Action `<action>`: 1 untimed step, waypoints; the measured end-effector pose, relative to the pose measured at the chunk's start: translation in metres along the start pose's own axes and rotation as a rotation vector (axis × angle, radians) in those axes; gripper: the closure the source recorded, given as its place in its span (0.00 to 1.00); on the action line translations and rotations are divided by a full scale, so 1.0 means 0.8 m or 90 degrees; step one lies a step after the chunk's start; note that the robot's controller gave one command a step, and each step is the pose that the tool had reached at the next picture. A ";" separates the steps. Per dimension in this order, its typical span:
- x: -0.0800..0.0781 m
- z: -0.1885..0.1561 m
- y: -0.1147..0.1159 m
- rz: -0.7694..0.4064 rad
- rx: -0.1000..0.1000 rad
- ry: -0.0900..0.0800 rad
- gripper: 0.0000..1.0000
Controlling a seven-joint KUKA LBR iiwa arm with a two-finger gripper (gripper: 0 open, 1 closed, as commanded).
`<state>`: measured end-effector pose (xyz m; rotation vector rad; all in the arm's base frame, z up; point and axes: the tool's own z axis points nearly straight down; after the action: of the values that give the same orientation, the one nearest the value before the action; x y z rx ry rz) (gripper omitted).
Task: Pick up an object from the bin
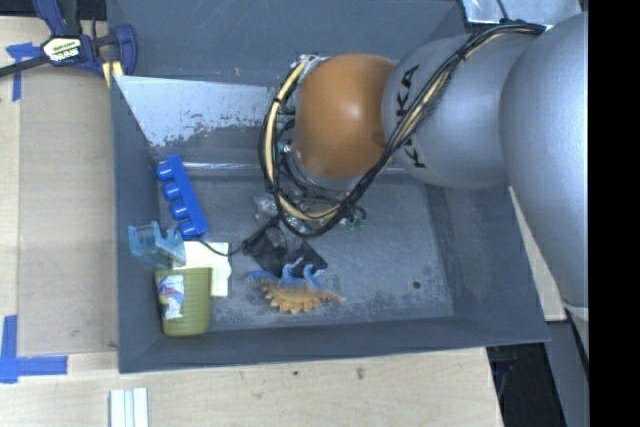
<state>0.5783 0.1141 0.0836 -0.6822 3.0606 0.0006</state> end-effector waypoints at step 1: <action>0.014 -0.101 -0.002 0.013 0.000 -0.002 1.00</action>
Offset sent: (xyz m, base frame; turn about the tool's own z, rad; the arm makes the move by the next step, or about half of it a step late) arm 0.0000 0.0000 0.0000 0.0000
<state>0.5686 0.1079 0.1645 -0.6512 3.0643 0.0008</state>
